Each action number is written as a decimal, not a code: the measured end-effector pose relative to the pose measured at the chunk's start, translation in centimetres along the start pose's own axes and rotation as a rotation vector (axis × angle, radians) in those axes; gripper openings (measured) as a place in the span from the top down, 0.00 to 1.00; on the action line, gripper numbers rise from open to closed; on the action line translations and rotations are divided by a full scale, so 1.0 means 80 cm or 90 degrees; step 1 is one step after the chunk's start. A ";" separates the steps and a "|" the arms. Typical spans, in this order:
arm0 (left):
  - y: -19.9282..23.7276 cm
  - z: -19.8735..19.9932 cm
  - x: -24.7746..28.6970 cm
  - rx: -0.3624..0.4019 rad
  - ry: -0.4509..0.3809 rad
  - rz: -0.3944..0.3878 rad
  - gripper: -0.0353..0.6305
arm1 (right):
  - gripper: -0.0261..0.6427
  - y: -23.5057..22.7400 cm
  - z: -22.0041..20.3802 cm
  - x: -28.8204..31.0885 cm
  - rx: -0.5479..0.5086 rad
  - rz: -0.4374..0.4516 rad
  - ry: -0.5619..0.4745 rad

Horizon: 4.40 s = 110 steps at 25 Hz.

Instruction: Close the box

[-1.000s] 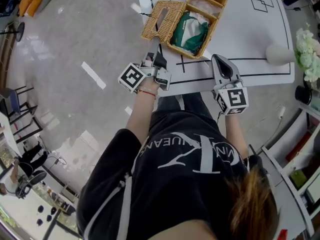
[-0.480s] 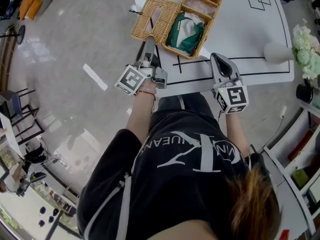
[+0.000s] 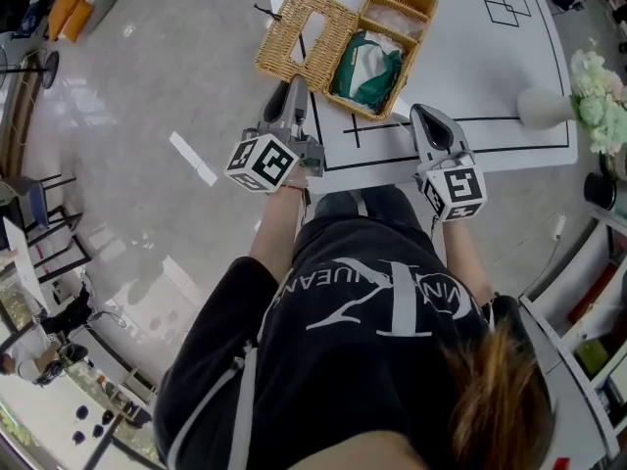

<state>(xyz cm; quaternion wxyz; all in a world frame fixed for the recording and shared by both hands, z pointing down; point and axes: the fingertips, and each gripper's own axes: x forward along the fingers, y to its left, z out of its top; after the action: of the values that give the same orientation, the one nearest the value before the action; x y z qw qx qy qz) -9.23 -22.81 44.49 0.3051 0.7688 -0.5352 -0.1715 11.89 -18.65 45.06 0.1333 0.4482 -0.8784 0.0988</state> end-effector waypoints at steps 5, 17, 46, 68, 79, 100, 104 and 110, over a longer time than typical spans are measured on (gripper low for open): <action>-0.019 0.005 -0.001 0.109 0.022 -0.013 0.85 | 0.97 0.004 0.005 0.003 -0.003 0.008 -0.006; -0.059 -0.002 -0.002 0.331 0.078 -0.056 0.89 | 0.97 0.006 0.012 0.005 0.005 0.009 -0.016; -0.109 -0.096 -0.004 0.755 0.266 -0.165 0.78 | 0.97 0.011 0.000 -0.010 0.026 -0.016 -0.015; -0.102 -0.112 -0.006 0.780 0.316 -0.159 0.71 | 0.97 0.012 -0.005 -0.015 0.032 -0.021 -0.012; -0.097 -0.119 -0.012 0.834 0.346 -0.160 0.71 | 0.97 0.016 -0.007 -0.011 0.032 -0.015 -0.009; -0.078 -0.042 -0.007 0.565 0.205 -0.108 0.93 | 0.97 -0.006 0.017 -0.014 0.013 -0.037 -0.037; -0.067 -0.015 -0.004 0.473 0.159 -0.082 0.93 | 0.97 -0.016 0.032 -0.016 0.007 -0.046 -0.053; -0.062 0.018 -0.002 0.454 0.107 -0.062 0.93 | 0.97 -0.028 0.053 -0.021 -0.002 -0.059 -0.074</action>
<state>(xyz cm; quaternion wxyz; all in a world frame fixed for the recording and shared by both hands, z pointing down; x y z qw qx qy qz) -6.55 -21.90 40.12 0.0521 0.8627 -0.4974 0.0751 14.04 -19.92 40.67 0.0868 0.4930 -0.8632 0.0651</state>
